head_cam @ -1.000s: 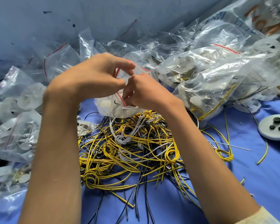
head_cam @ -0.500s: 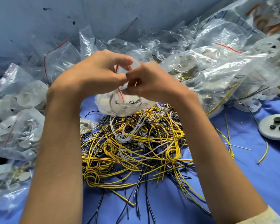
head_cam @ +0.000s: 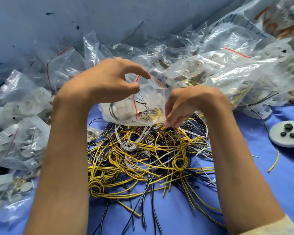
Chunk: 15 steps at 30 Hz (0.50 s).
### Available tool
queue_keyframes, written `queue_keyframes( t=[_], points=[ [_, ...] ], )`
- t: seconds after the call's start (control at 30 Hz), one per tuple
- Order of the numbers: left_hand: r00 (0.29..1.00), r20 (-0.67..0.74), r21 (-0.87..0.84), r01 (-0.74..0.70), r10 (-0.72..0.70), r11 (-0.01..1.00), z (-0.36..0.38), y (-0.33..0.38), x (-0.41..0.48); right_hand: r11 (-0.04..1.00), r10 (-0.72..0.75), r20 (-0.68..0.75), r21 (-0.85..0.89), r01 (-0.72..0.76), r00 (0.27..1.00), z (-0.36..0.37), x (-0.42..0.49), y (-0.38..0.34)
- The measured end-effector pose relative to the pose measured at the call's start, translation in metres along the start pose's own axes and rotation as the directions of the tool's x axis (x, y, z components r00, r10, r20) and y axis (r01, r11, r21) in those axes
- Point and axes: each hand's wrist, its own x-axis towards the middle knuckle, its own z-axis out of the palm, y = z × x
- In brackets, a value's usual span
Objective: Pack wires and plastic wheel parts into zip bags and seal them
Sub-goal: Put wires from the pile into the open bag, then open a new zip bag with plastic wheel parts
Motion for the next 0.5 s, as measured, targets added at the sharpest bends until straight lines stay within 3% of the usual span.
queue_keyframes(
  t=[0.13,0.27,0.37,0.5],
  points=[
    [0.998,0.041,0.056,0.04,-0.042,0.998,0.0061,0.0008,0.0016,0.998,0.035,-0.111,-0.045,-0.04,0.993,-0.0014,0.0007,0.0017],
    [0.996,-0.018,0.035,0.094,-0.093,0.995,0.0032,-0.0011,0.0011,0.991,0.094,-0.037,-0.09,-0.097,0.995,0.0051,0.0038,0.0005],
    [0.995,-0.027,0.038,0.101,-0.1,0.994,0.0007,-0.0016,-0.0006,0.993,0.04,-0.016,-0.107,-0.041,0.999,0.0072,0.0052,-0.0013],
    [0.992,-0.047,0.033,0.123,-0.121,0.992,0.0007,-0.002,-0.0004,0.999,-0.05,-0.116,-0.027,0.047,0.992,-0.0019,-0.0013,0.0044]
  ],
)
